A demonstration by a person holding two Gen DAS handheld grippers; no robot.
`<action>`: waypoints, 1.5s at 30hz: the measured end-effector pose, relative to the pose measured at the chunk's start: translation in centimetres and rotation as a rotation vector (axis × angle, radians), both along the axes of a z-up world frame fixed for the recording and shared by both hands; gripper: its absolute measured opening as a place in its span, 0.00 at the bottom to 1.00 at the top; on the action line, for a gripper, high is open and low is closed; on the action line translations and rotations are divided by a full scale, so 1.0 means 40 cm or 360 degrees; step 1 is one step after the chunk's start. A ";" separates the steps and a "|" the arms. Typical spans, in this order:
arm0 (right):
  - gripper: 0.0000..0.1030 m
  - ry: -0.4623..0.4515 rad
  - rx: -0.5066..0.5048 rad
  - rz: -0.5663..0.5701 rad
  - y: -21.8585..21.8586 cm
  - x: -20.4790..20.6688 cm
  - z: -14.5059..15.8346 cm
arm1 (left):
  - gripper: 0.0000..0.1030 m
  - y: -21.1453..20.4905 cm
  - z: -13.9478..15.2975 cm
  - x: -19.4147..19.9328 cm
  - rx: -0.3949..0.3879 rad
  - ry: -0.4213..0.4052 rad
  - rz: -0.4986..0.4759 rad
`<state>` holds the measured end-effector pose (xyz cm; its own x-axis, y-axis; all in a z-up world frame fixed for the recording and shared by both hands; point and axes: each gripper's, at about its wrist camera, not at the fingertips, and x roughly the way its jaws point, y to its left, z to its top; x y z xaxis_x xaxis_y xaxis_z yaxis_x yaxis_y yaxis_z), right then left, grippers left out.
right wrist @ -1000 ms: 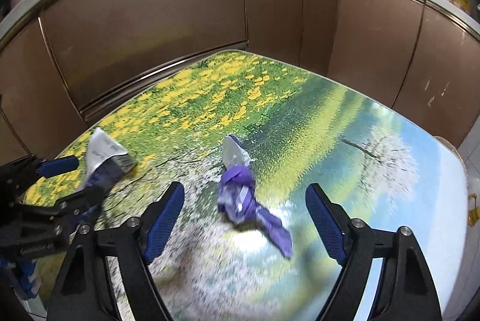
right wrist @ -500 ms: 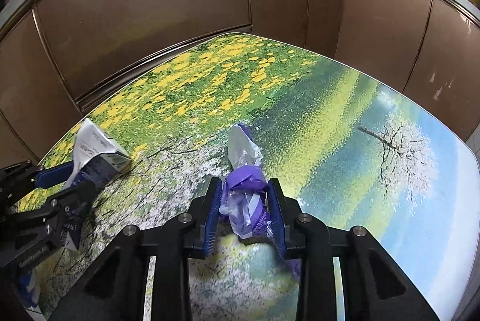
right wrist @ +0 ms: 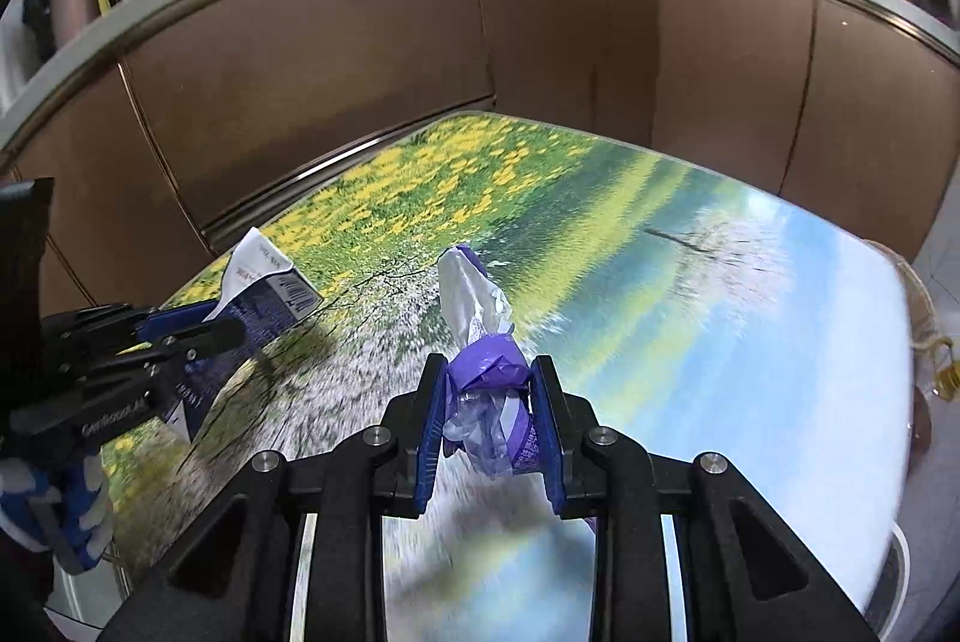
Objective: Collect trash
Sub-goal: 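Grasp the white milk carton with the left tool while the right tool grasps the purple bag, then carry the carton and purple bag over the bin and open both tools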
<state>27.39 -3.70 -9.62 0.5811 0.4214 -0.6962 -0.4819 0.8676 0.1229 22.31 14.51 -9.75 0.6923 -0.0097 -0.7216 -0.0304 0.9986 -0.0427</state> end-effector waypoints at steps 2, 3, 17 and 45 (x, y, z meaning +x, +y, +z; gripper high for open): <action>0.27 -0.0022 0.0028 -0.0026 -0.039 -0.028 0.019 | 0.21 -0.033 0.024 -0.009 -0.0001 -0.0020 -0.0045; 0.27 -0.0036 0.0044 -0.0050 -0.067 -0.046 0.030 | 0.21 -0.047 0.032 -0.011 -0.0001 -0.0028 -0.0062; 0.27 -0.0122 0.0070 -0.0816 -0.613 -0.223 0.051 | 0.21 -0.582 0.116 0.034 -0.0116 -0.0039 -0.0692; 0.56 0.0193 0.0010 -0.1340 -0.953 -0.160 -0.237 | 0.51 -1.112 -0.071 0.172 -0.0167 0.0163 -0.1085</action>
